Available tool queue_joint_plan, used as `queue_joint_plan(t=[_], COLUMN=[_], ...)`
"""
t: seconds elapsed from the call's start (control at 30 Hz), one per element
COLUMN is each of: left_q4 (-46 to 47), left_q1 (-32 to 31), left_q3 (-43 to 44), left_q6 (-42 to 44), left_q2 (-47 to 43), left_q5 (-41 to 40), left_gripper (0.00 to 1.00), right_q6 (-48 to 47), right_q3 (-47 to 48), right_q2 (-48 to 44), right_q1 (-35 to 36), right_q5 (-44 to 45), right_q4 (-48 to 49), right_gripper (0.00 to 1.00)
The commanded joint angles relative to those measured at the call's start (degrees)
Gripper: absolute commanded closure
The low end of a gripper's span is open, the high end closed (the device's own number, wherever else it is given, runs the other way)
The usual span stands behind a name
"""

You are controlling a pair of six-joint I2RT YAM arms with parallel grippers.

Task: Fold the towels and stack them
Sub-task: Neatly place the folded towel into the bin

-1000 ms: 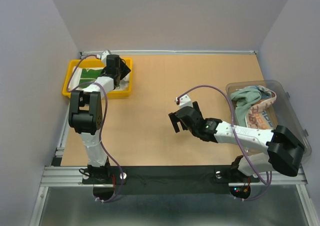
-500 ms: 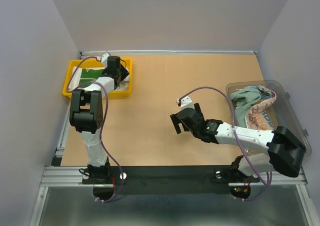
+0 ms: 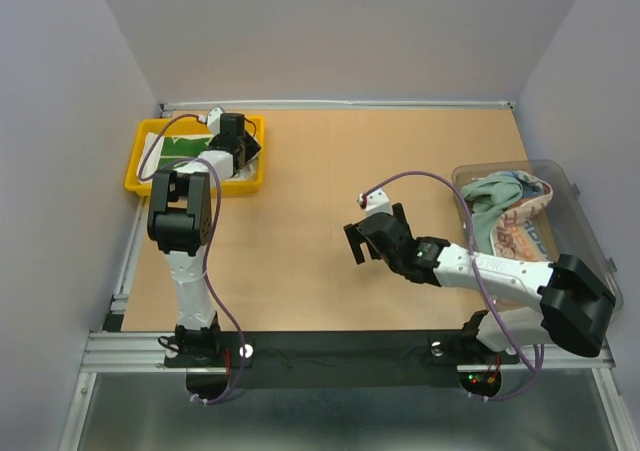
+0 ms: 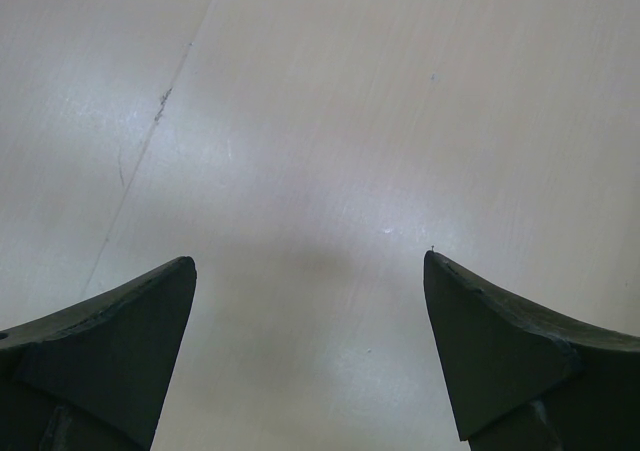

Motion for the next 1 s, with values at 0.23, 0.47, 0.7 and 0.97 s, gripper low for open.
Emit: queue_joint_plan(t=[0.23,0.47,0.7,0.97], left_q4=[7.36,11.4,19.48,21.6], left_q1=[0.19,-0.24,-1.57,-1.57], left_q3=[5.76,7.26,4.2,0.33], left_q6=[2.15,5.57,11.91,13.32], left_q2=[3.29,4.7,0.93,-5.4], left_q5=[1.96,6.44,14.7,18.93], left_gripper=[0.48,0.48,0.48,0.46], right_q6=[-0.95,-1.12,-1.3,-1.39], right_q3=[-0.32,-0.5,0.47,0.65], right_q2=[0.14,0.32,1.63,1.55], right_q1=[-0.95,-1.22,-1.31,-1.31], right_q5=[0.57,0.22,-0.39,-0.75], right_q4=[1.57,1.66,1.66,1.57], right_gripper=[0.0,0.0,0.0,0.0])
